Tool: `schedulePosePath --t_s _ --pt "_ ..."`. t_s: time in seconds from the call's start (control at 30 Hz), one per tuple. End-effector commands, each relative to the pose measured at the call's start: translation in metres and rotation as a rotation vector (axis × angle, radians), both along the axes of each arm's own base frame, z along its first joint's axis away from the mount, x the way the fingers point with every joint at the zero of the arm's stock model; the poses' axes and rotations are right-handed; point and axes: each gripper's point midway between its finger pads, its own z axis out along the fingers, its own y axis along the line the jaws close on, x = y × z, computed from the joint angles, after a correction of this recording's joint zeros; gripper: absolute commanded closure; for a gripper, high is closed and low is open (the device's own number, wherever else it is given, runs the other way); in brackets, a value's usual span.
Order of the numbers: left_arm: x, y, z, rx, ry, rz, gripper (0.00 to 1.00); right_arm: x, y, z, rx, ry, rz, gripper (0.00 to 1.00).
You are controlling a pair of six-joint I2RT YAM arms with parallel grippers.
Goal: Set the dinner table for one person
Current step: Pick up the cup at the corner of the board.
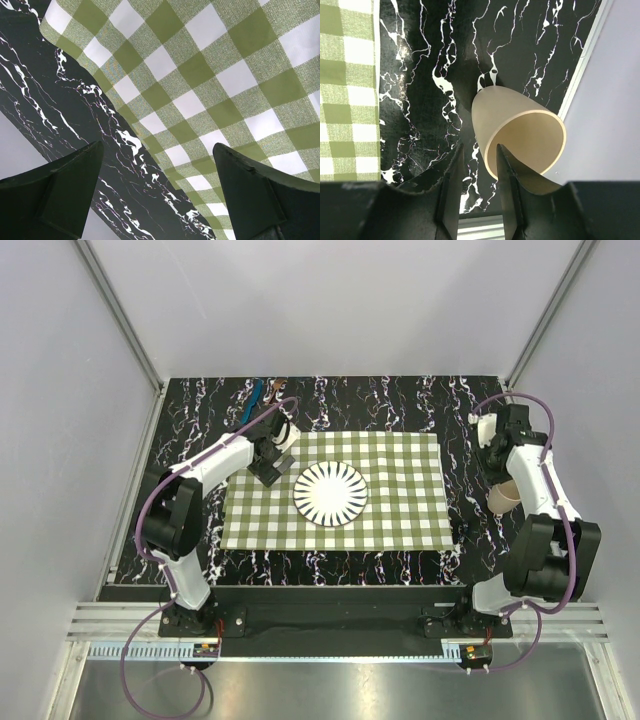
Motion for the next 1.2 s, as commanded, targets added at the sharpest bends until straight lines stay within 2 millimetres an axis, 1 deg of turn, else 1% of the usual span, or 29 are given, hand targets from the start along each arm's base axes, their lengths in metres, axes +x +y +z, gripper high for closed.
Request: schedulePosePath --t_s 0.0,0.13,0.27,0.33,0.4,0.43,0.47,0.53,0.63,0.73,0.93,1.03,1.13,1.17 --pt "0.009 -0.003 0.013 -0.034 -0.054 0.014 0.01 0.001 -0.004 -0.002 0.011 -0.023 -0.03 0.61" --pt "0.01 -0.003 0.011 -0.035 -0.049 0.014 0.01 0.0 -0.009 -0.002 0.013 -0.032 -0.061 0.61" --pt "0.012 -0.005 0.01 -0.033 -0.049 0.014 0.01 -0.005 -0.01 -0.011 0.022 -0.012 -0.071 0.62" --pt "0.013 -0.005 0.01 -0.035 -0.05 0.016 0.01 -0.005 -0.011 -0.014 0.023 -0.008 -0.078 0.69" --pt "0.014 -0.005 0.009 -0.035 -0.047 0.017 0.01 -0.006 -0.011 -0.019 0.027 0.005 -0.084 0.8" --pt "0.014 -0.006 0.009 -0.037 -0.048 0.016 0.01 -0.006 -0.011 -0.02 0.029 0.007 -0.086 0.89" --pt "0.015 -0.006 0.009 -0.036 -0.048 0.015 0.01 -0.007 -0.011 -0.024 0.03 0.016 -0.089 0.93" --pt "0.014 -0.006 0.009 -0.038 -0.046 0.016 0.01 -0.007 -0.011 -0.025 0.031 0.019 -0.091 0.99" --pt "0.014 -0.006 0.008 -0.039 -0.044 0.016 0.01 -0.005 -0.012 -0.024 0.028 0.011 -0.099 1.0" --pt "0.013 -0.006 0.006 -0.039 -0.039 0.017 0.01 -0.002 -0.014 -0.018 0.017 -0.007 -0.096 1.0" --pt "0.012 -0.006 0.004 -0.039 -0.035 0.018 0.01 0.012 -0.021 0.016 -0.029 -0.093 -0.062 1.0" --pt "0.012 -0.006 0.004 -0.041 -0.033 0.018 0.01 0.022 -0.023 0.037 -0.042 -0.132 -0.044 1.0" --pt "0.011 -0.007 0.002 -0.038 -0.027 0.017 0.01 0.027 -0.02 0.044 -0.024 -0.137 -0.021 1.0" --pt "0.012 -0.006 0.002 -0.036 -0.03 0.02 0.01 0.032 -0.018 0.052 -0.017 -0.153 -0.014 1.0"
